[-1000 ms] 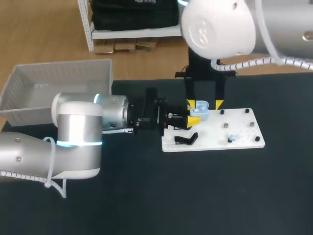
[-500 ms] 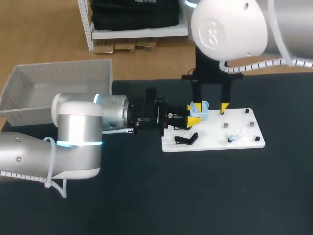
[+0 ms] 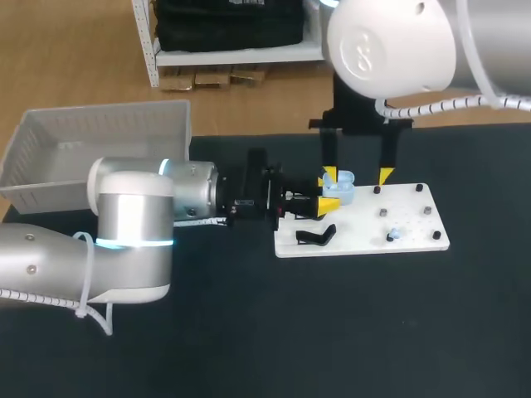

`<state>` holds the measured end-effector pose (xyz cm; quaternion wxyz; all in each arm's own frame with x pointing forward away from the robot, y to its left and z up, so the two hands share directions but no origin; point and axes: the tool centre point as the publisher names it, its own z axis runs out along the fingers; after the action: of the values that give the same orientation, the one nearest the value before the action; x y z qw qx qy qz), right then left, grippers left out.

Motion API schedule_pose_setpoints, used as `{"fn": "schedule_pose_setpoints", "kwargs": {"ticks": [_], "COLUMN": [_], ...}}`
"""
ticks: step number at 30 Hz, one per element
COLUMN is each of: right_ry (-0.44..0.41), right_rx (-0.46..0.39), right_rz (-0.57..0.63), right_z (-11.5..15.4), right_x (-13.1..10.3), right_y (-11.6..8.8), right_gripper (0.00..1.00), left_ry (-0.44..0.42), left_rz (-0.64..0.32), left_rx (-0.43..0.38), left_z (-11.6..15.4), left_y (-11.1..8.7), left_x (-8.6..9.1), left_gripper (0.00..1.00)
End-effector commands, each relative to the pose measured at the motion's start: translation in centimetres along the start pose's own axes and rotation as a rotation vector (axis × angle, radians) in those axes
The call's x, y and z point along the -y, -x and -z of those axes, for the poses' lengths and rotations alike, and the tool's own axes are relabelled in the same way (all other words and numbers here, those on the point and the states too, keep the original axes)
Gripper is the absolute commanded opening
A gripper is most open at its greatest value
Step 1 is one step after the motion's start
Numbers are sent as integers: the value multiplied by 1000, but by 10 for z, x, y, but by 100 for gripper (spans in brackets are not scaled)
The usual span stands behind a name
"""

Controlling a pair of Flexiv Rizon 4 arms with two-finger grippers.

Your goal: Pick up each earbud case from the left stands, insert the matching earbuds, close the lid, and place the case in the box.

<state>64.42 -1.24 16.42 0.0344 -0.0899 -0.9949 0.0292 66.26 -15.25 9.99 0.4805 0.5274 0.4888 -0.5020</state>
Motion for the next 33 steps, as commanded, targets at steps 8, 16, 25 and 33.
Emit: {"fn": "schedule_pose_setpoints", "kwargs": {"ticks": [8, 16, 25, 33], "right_ry": [203, 258, 280, 267], "right_rx": [147, 225, 276, 284], "right_rz": [-41, -52, -33, 30], "right_z": [-5, -24, -53, -79], "right_x": [60, 76, 75, 67], "right_y": [-7, -10, -9, -5], "right_gripper": [50, 58, 49, 49], "left_ry": [0, 0, 0, 0], "left_rz": [1, 1, 1, 1], "left_rx": [-2, -2, -2, -2], "left_z": [0, 0, 0, 0], "left_y": [0, 0, 0, 0], "left_x": [0, 0, 0, 0], "left_gripper": [0, 0, 0, 0]}}
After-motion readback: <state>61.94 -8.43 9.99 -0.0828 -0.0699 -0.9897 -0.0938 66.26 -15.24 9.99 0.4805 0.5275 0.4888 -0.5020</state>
